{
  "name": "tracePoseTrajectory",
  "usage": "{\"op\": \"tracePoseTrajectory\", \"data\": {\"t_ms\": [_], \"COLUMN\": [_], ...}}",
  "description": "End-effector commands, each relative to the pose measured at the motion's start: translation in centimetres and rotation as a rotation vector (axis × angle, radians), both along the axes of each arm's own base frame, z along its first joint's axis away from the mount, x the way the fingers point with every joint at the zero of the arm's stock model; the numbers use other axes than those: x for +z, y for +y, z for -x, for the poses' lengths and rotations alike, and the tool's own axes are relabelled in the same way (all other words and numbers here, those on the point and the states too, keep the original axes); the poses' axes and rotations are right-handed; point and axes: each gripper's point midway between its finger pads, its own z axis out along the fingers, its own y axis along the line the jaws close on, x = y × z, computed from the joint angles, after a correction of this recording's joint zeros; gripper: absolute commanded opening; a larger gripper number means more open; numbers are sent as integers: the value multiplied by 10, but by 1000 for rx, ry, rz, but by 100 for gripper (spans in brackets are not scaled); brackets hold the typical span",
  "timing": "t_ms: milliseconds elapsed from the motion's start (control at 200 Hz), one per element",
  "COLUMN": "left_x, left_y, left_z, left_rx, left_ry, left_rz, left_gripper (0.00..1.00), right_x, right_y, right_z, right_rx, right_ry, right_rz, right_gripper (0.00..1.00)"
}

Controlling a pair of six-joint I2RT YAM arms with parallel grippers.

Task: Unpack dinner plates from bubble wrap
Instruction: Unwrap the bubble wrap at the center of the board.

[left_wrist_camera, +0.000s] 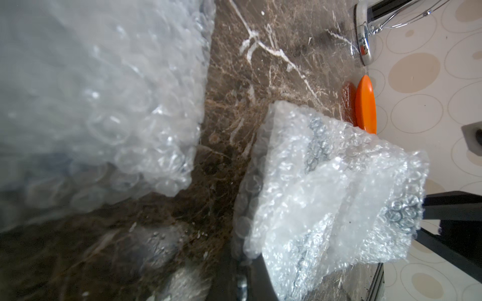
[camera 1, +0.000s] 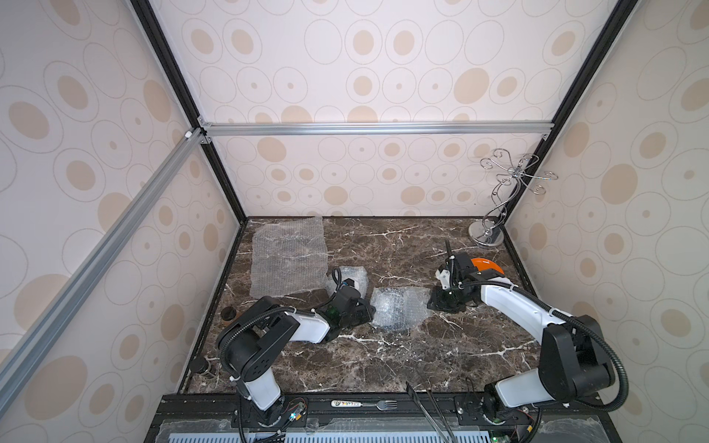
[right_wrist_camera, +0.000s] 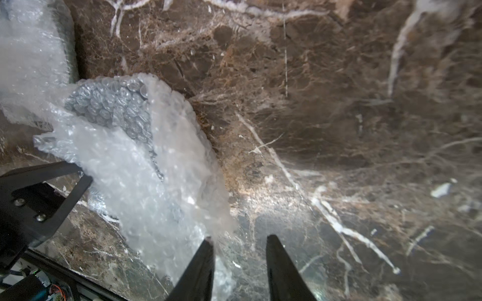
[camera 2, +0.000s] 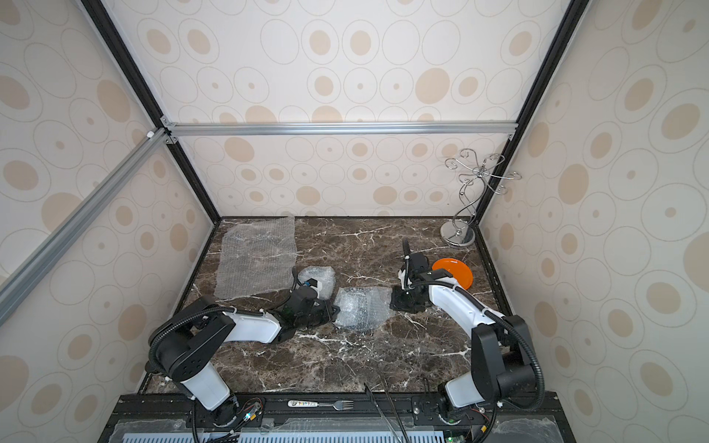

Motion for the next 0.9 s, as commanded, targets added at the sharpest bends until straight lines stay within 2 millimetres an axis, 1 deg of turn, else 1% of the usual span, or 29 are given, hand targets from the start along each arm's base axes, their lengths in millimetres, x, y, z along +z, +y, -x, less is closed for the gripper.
{"op": "tracePoseTrajectory", "data": {"t_ms": [0, 155, 220, 305, 355, 480, 600, 720, 895], "left_x": [8, 10, 11, 12, 12, 10, 10, 11, 11], "left_y": [-8, -12, -14, -15, -16, -21, -24, -24, -22], "left_z": [-9, -14, -16, -19, -20, -24, -27, -29, -28], "left_rx": [3, 0, 3, 7, 8, 1, -3, -4, -2], "left_ry": [-33, -42, -44, -47, -48, -48, -53, -58, -62], "left_rz": [2, 4, 6, 8, 7, 8, 5, 4, -5], "left_gripper": [0, 0, 0, 0, 0, 0, 2, 6, 15], "right_x": [32, 61, 69, 72, 71, 60, 47, 32, 21], "right_y": [-10, -6, 5, 28, 42, 73, 96, 102, 95], "right_z": [0, -2, -2, 3, 6, 9, 7, 2, -8], "right_rx": [34, 32, 54, 112, 148, 209, 243, 251, 236], "right_ry": [-60, -106, -130, -132, -126, -102, -83, -60, -55], "right_rz": [64, 29, 19, 12, 18, 6, -11, 7, 62], "right_gripper": [39, 40, 40, 40, 40, 40, 40, 40, 40]}}
